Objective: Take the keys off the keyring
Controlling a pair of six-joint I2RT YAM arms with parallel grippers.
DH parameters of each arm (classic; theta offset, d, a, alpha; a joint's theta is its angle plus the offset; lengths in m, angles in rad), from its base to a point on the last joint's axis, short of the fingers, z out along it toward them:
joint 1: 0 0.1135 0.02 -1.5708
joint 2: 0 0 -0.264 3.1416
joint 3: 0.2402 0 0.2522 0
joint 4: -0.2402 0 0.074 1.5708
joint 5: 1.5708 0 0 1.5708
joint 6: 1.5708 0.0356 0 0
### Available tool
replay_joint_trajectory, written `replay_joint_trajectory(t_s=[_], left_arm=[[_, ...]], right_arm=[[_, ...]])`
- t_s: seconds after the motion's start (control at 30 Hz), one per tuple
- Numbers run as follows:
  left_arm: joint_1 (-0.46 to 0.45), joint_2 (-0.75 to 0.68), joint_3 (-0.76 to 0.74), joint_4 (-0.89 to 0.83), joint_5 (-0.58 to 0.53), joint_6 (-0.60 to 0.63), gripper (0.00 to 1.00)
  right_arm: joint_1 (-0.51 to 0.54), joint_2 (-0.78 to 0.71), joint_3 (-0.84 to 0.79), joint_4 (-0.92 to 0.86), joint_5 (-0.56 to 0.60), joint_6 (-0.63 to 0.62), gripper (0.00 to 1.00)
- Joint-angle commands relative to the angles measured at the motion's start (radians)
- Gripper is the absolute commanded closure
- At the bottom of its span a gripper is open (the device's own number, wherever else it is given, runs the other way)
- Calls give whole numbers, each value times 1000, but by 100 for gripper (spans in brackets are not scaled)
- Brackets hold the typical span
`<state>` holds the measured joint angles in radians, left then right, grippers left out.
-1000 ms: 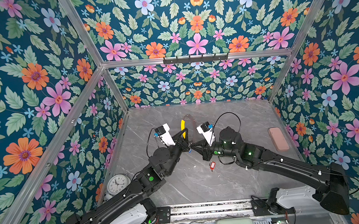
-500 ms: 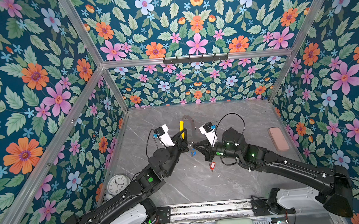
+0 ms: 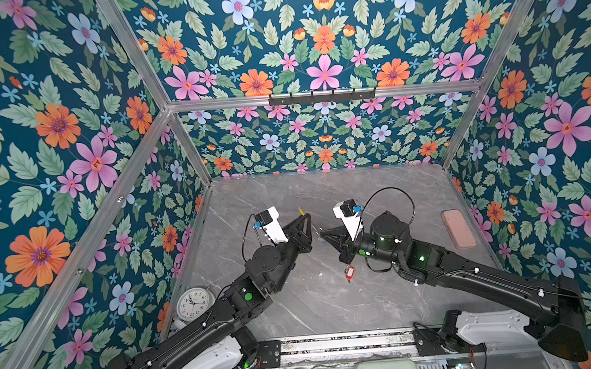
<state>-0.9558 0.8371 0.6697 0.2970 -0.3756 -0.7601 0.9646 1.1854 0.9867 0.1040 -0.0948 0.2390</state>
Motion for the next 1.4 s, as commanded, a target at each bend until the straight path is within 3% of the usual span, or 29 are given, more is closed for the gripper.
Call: replay_joint_trajectory(t_s=[0.0, 0.27, 0.57, 0.8, 0.97, 1.17, 1.37], left_arm=[[0, -7, 1, -26, 43, -7, 67], [0, -117, -59, -138, 101, 34, 61], [2, -246, -64, -224, 213, 257, 52], [2, -254, -30, -246, 500, 450, 49], [2, -229, -7, -274, 688, 515, 48], [2, -191, 40, -349, 764, 565, 51], [2, -165, 58, -373, 807, 576, 65]], right_arm=[[-28, -12, 8, 42, -39, -29, 100], [-134, -50, 38, -53, -262, -38, 100], [-220, -52, 105, -229, -564, -83, 100], [-232, -29, 165, -387, -756, -124, 100], [-243, -28, 205, -519, -851, -190, 100], [-275, -25, 225, -554, -938, -198, 100], [-290, 6, 260, -604, -979, -213, 100]])
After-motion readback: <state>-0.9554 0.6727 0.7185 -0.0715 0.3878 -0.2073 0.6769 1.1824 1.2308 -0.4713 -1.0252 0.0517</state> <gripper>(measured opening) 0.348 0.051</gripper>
